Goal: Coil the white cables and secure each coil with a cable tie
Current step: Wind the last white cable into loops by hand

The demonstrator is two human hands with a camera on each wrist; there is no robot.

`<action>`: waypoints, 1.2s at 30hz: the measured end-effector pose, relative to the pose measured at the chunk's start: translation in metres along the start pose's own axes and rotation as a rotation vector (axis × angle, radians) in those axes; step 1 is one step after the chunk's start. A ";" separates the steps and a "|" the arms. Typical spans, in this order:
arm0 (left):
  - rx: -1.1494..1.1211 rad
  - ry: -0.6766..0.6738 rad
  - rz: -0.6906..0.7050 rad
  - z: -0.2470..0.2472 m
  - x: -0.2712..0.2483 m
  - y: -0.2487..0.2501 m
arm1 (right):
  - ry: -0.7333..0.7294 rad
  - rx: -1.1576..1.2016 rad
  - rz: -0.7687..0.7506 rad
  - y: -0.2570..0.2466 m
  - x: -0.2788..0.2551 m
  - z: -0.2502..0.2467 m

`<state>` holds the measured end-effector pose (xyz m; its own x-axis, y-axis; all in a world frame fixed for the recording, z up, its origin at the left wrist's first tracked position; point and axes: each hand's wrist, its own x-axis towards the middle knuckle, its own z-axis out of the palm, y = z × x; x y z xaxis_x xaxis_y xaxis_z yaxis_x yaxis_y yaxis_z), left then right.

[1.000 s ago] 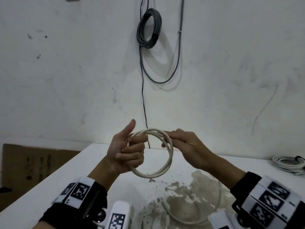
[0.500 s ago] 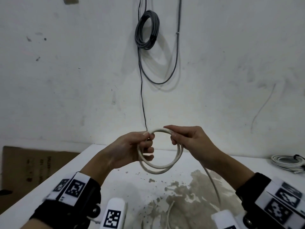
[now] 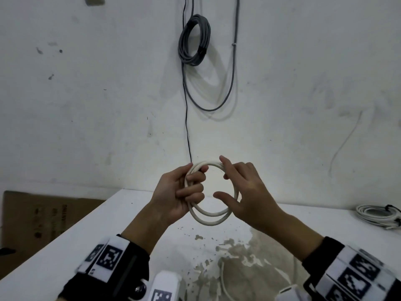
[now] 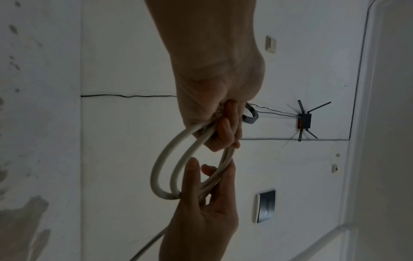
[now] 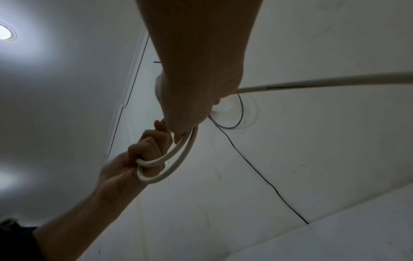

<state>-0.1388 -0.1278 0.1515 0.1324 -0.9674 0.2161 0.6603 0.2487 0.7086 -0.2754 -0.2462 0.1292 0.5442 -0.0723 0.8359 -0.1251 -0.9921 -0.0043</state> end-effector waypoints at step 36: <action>0.001 0.098 0.222 0.021 -0.001 0.004 | 0.019 0.480 0.544 -0.008 0.006 -0.005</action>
<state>-0.1512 -0.1250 0.1682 0.3448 -0.8893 0.3005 0.6068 0.4554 0.6515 -0.2753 -0.2380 0.1366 0.4935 -0.5709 0.6561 0.0061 -0.7521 -0.6590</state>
